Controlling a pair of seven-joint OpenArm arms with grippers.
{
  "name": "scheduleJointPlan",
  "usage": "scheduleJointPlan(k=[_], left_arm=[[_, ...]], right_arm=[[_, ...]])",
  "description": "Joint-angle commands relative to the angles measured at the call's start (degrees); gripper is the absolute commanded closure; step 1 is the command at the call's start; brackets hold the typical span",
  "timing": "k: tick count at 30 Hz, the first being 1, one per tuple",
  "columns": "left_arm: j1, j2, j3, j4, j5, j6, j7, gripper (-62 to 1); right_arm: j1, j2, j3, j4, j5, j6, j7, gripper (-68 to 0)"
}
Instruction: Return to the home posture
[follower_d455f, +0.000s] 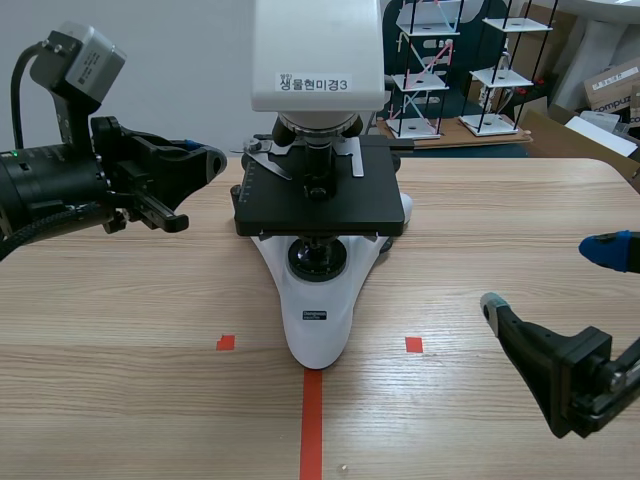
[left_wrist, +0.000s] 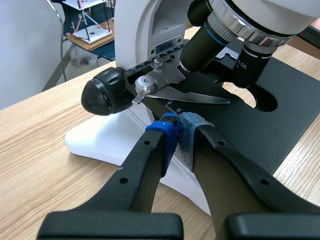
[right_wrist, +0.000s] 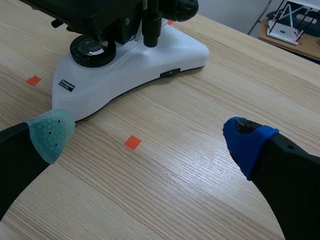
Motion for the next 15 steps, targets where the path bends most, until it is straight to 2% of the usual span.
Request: scheduleJointPlan(k=[1, 9, 15], left_arm=[[0.37, -0.22, -0.15, 0.72, -0.35, -0.11, -1.07, -4.1], [4.39, -3.23, -0.66, 2.45, -0.37, -0.11, -5.31, -4.1], [9.6, -7.15, -2.03, 6.03, -0.37, 0.11, -9.79, -4.3]], right_arm=[[-0.07, 0.63, 0.44, 0.81, 0.63, -0.2, 0.85, -67.9], [-0.07, 0.63, 0.44, 0.81, 0.63, -0.2, 0.85, -67.9], [-0.07, 0.63, 0.44, 0.81, 0.63, -0.2, 0.85, -67.9]])
